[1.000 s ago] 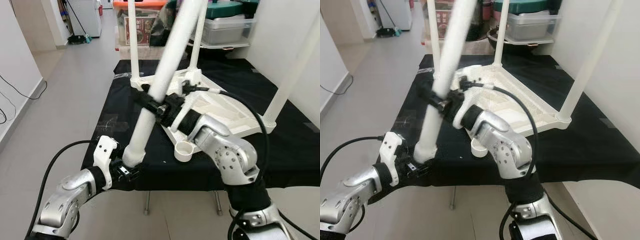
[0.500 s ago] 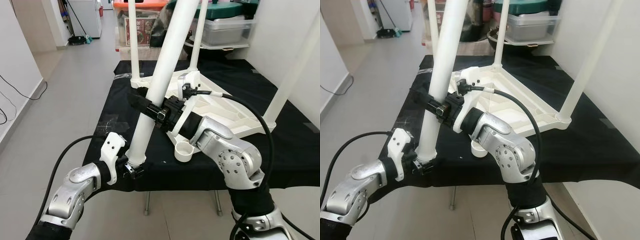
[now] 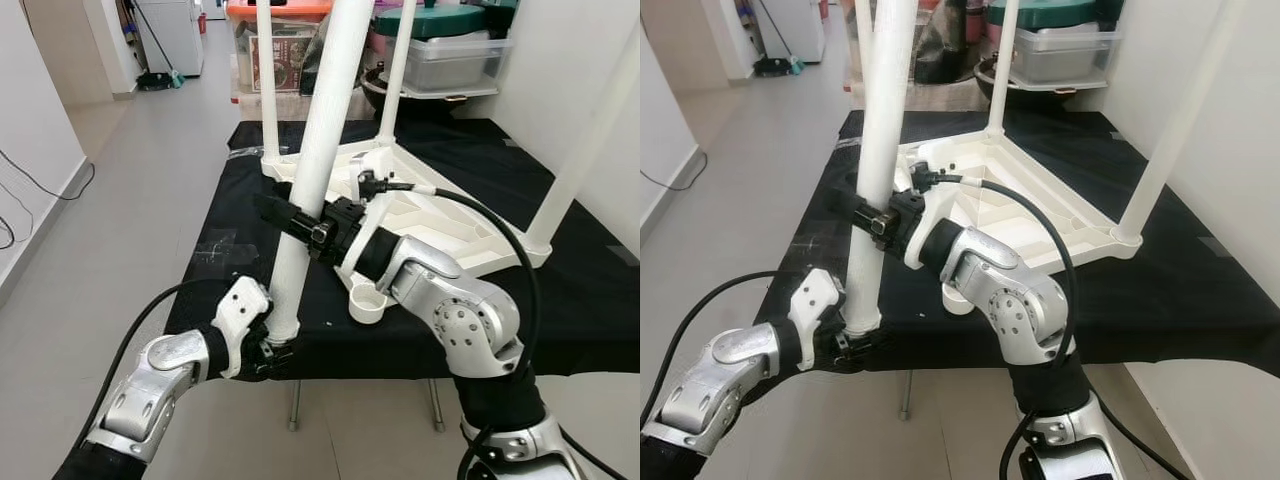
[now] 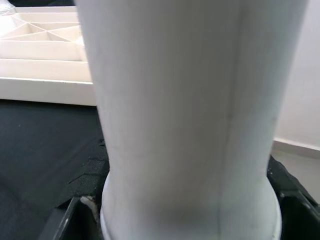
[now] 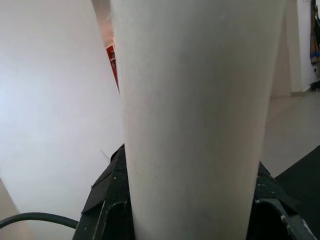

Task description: Building children table

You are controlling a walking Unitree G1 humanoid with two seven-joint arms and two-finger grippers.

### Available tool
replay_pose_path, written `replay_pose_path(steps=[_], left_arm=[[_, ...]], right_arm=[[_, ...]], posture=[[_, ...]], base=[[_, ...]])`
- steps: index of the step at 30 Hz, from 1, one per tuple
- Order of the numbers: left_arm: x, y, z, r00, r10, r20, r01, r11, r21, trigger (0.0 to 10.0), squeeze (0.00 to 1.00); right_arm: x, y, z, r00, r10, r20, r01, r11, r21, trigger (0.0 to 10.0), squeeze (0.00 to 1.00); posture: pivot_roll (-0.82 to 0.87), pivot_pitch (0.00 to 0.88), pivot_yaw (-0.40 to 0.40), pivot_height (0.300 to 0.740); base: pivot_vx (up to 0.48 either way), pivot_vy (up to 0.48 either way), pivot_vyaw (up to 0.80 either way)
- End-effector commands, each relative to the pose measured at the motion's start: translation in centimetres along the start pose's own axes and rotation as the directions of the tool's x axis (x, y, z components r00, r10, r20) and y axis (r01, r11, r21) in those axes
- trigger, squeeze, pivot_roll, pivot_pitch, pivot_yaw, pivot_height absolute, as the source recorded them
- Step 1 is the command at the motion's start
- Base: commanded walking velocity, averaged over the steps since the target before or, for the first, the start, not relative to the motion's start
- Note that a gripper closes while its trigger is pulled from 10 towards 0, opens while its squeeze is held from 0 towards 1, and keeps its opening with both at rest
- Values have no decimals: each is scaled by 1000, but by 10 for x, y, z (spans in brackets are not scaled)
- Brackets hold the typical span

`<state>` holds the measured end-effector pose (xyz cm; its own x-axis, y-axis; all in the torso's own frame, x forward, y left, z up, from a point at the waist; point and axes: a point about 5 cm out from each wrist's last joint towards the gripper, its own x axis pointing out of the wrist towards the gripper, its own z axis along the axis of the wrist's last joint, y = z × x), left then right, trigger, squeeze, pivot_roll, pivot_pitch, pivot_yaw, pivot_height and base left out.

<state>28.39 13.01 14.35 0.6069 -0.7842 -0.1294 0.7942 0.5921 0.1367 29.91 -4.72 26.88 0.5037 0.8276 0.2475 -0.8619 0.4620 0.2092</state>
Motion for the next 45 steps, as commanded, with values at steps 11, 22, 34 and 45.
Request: replay_pose_path(steps=[11,22,34,45], left_arm=[[2,4,3,995,79,60,-76,996,-43,8196,0],[-17,-11,23,985,-164,46,161,986,52,10000,0],[-67,-33,37,873,-476,-107,482,875,44,10000,0],[-79,-47,41,758,-642,-114,637,767,-82,10000,0]], right_arm=[[3,-6,6,999,-37,30,36,999,9,4353,63],[-15,13,17,952,300,66,-301,954,-4,10000,0],[-38,13,18,821,570,37,-571,821,23,10000,0],[-45,29,20,666,742,80,-746,664,53,10000,0]], posture=[[69,0,-13,740],[92,0,-19,740],[130,0,-38,740],[138,0,-45,740]], base=[[0,0,0],[0,0,0],[0,0,0],[0,0,0]])
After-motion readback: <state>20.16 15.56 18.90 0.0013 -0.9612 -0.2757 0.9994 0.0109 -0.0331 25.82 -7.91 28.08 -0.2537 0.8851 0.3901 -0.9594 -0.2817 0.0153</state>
